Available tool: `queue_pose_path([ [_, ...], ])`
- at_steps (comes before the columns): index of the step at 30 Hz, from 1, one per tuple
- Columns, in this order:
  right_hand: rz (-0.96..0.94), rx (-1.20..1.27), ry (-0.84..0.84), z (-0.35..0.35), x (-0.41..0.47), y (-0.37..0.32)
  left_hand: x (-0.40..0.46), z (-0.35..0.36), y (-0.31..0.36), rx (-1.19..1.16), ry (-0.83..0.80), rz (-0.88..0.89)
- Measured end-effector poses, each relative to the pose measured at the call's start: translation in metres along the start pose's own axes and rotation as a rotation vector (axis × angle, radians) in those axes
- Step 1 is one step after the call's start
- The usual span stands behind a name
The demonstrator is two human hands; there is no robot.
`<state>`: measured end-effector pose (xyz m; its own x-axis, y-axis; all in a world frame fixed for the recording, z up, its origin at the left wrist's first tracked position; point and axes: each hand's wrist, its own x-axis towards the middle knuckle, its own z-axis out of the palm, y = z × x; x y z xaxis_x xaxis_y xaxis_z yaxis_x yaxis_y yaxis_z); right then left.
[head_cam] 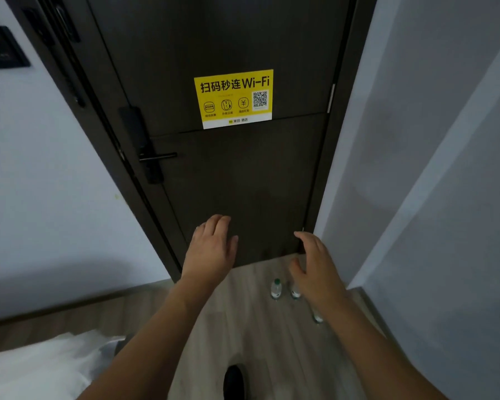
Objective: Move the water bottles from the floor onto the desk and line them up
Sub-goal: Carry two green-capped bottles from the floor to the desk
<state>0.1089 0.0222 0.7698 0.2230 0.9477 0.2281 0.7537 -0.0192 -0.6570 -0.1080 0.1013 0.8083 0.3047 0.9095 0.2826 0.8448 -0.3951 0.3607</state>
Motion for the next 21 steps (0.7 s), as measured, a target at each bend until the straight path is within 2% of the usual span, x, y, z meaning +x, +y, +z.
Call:
queue_pose_path([
  [11, 0.106, -0.040, 0.050, 0.052, 0.156, 0.002, 0.171, 0.038, -0.065, -0.050, -0.059, 0.043],
  [21, 0.186, -0.063, 0.024, 0.071, 0.204, 0.042, 0.218, 0.079, -0.078, -0.080, -0.138, 0.053],
])
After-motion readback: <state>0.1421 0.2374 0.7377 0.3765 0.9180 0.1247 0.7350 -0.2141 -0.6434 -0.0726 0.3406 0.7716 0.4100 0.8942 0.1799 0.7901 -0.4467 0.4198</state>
